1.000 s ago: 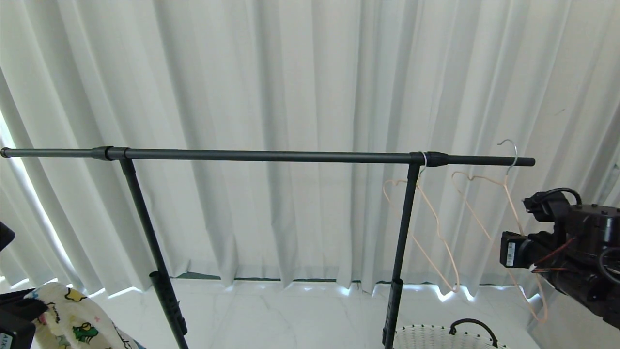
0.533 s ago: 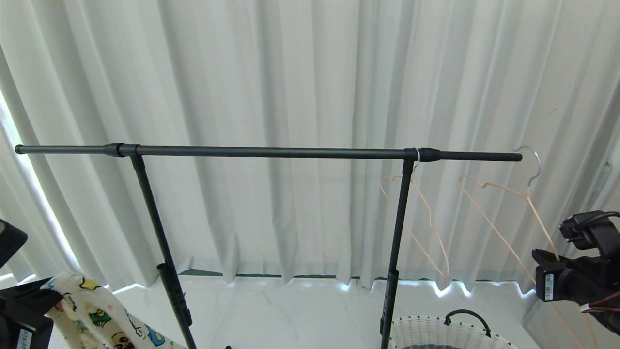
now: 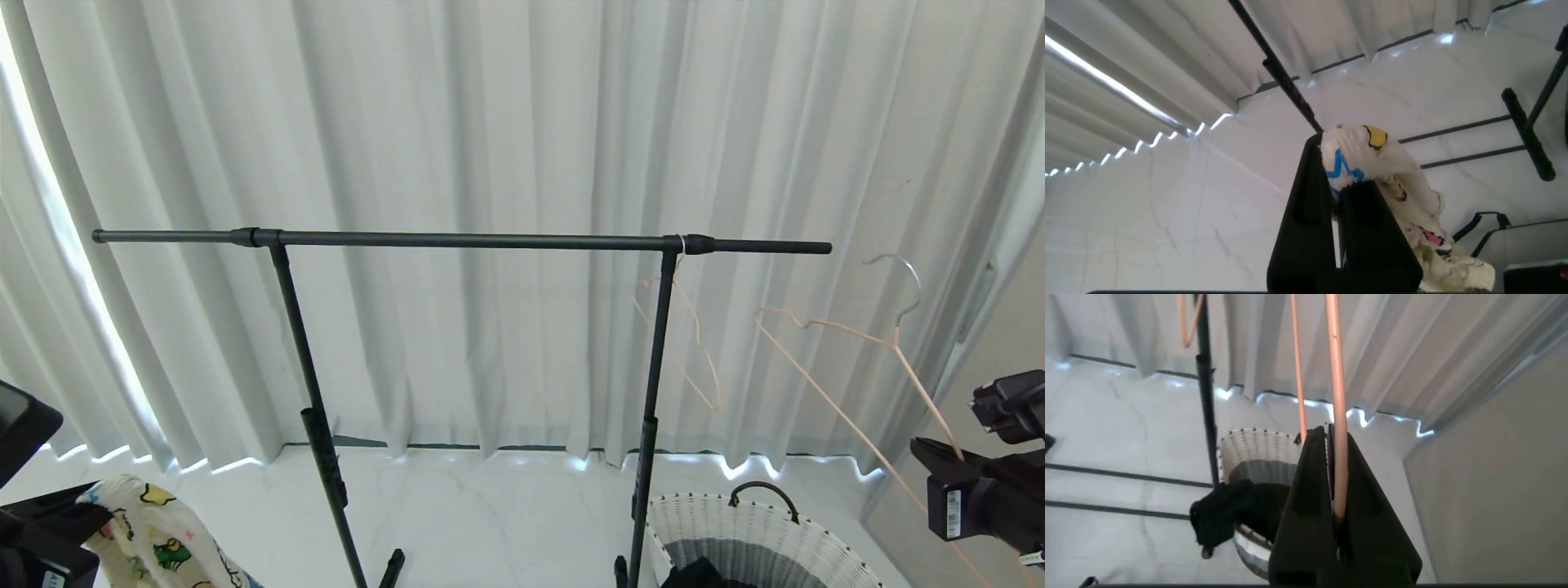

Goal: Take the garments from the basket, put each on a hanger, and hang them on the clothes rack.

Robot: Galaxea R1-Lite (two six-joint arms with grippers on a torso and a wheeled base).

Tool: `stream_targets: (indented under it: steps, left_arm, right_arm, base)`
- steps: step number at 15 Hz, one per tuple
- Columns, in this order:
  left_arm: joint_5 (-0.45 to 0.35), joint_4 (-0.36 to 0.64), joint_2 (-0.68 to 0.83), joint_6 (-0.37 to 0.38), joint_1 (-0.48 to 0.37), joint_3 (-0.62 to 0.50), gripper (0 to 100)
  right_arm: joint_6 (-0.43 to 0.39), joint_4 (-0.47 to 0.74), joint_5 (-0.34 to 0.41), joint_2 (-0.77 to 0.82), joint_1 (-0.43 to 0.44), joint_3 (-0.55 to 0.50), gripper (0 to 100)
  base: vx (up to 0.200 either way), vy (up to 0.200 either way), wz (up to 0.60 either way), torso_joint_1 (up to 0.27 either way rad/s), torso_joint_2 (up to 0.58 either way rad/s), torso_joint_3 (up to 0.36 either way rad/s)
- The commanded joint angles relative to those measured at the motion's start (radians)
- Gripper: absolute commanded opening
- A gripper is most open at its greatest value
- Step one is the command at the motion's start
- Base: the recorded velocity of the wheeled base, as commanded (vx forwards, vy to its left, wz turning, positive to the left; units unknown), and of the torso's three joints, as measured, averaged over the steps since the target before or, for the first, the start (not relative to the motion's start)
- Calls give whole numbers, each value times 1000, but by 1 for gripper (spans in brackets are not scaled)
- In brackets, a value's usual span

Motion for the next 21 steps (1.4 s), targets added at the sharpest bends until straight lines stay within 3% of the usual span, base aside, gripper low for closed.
stream_targets:
  steps: [1, 6, 12, 19, 21]
  left_arm:
    - [0, -1, 1, 0, 0, 9, 0]
    - [5, 1, 7, 4, 3, 15, 0]
    - [6, 1, 11, 4, 3, 12, 0]
    - [5, -1, 16, -2, 3, 12, 0]
    - [2, -1, 21, -16, 3, 12, 0]
  right_arm:
    - [-2, 8, 0, -38, 23, -5, 0]
    - [0, 60, 1, -55, 98, -122, 0]
    - [7, 130, 7, -52, 334, -165, 0]
    - [146, 238, 7, -42, 567, -167, 0]
    - [210, 252, 7, -30, 607, -165, 0]
  base:
    - [0, 0, 0, 0, 0, 0]
    - [0, 0, 0, 0, 0, 0]
    - [0, 167, 0, 4, 2, 2]
    - [0, 200, 0, 3, 4, 4]
    - [0, 0, 0, 0, 0, 0]
